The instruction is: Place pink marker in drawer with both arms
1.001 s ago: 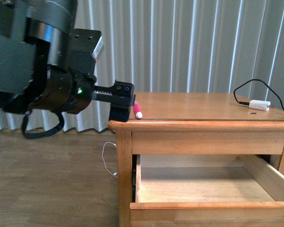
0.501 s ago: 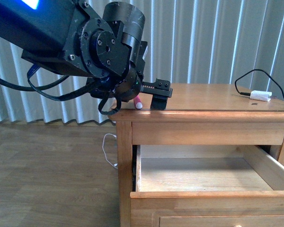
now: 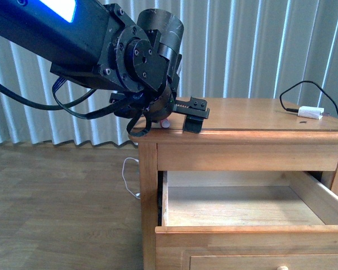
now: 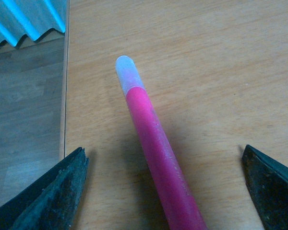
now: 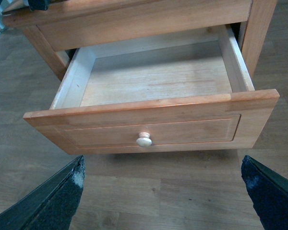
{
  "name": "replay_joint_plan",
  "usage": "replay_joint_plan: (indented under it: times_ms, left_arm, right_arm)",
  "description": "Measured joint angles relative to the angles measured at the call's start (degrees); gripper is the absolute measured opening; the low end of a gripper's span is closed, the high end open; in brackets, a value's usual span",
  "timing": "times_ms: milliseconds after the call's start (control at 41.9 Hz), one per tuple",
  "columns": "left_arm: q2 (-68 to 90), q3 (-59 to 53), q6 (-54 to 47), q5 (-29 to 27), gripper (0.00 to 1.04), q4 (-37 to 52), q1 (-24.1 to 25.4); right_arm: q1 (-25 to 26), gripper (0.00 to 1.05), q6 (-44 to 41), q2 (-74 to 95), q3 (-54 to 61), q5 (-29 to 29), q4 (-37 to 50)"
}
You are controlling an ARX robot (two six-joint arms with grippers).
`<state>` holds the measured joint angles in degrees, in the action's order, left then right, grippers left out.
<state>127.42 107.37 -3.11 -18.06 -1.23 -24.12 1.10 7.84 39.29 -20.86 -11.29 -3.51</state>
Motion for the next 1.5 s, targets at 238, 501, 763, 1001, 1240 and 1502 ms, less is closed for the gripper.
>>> replay_joint_plan:
  times_ms: [238,501,763,1001,1240,1502]
  left_arm:
    - [0.15,0.42,-1.29,-0.96,0.7,-1.05,-0.04]
    - [-0.24,-1.44,-2.6,-1.05,0.29,0.35,0.15]
    - [-5.01,-10.88,-9.35,4.22,0.15,9.33,0.35]
    - [-15.41,-22.32,-15.34,18.64,0.15,15.19,-1.51]
    - [-18.01,-26.88,-18.51,26.56,0.15,14.84,-2.6]
    - [-16.37,-29.55,-20.02,29.14,0.15,14.95,-4.76]
  right_arm:
    - [0.0,0.96,0.0,0.0,0.0,0.0,0.0]
    - [0.0,0.96,0.0,0.0,0.0,0.0,0.0]
    - [0.0,0.96,0.0,0.0,0.0,0.0,0.0]
    - [0.02,0.96,0.0,0.0,0.0,0.0,0.0]
    - [0.0,0.96,0.0,0.0,0.0,0.0,0.0]
    - [0.0,0.96,0.0,0.0,0.0,0.0,0.0]
